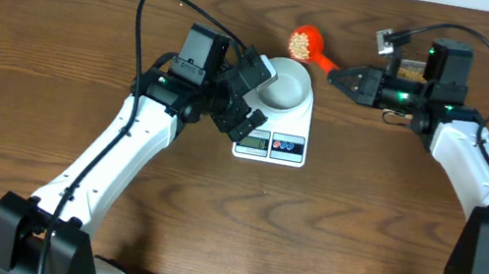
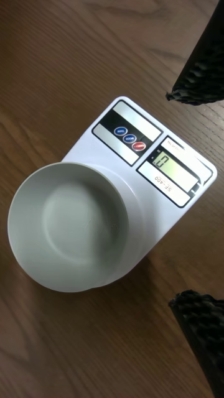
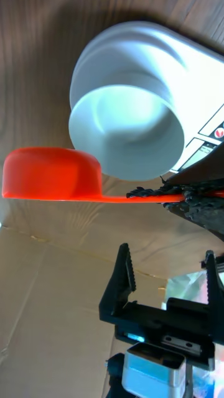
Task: Scoop item into bowl and weigh 50g on scale
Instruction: 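Carry the filled scoop left over the bowl on the scale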
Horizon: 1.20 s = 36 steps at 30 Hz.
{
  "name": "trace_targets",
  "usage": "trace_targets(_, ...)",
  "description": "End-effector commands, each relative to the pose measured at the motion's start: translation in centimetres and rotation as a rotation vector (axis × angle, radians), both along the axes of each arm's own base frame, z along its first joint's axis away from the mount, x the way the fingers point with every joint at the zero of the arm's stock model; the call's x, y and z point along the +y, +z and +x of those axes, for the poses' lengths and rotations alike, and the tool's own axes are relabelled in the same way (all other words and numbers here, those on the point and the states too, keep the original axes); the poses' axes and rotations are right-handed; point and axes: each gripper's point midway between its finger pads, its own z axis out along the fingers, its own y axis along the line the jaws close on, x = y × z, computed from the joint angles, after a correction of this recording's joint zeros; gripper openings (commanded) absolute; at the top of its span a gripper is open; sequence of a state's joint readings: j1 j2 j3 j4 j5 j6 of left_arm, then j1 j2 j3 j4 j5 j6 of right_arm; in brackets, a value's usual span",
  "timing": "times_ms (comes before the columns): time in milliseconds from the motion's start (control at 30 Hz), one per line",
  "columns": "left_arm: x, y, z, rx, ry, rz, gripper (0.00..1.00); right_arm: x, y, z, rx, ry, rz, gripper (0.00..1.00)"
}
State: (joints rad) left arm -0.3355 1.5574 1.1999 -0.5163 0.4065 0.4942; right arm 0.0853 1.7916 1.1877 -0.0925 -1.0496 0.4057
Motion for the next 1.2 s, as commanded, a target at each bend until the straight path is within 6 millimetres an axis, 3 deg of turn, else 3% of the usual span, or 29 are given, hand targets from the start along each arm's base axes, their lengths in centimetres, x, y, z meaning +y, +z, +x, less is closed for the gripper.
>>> trace_targets(0, 0.0, 0.8, -0.2, -0.018, -0.008, -0.013, 0.98, 0.9, 0.1, -0.3, -0.036, 0.015, -0.025, 0.01)
trace_targets(600, 0.0, 0.8, -0.2, -0.018, -0.008, -0.013, 0.98, 2.9, -1.2, -1.8, -0.210, 0.137, -0.136, 0.01)
trace_targets(1167, 0.0, 0.8, -0.2, -0.018, -0.008, -0.013, 0.98, 2.1, -3.7, -1.6, -0.263, 0.135, -0.299, 0.01)
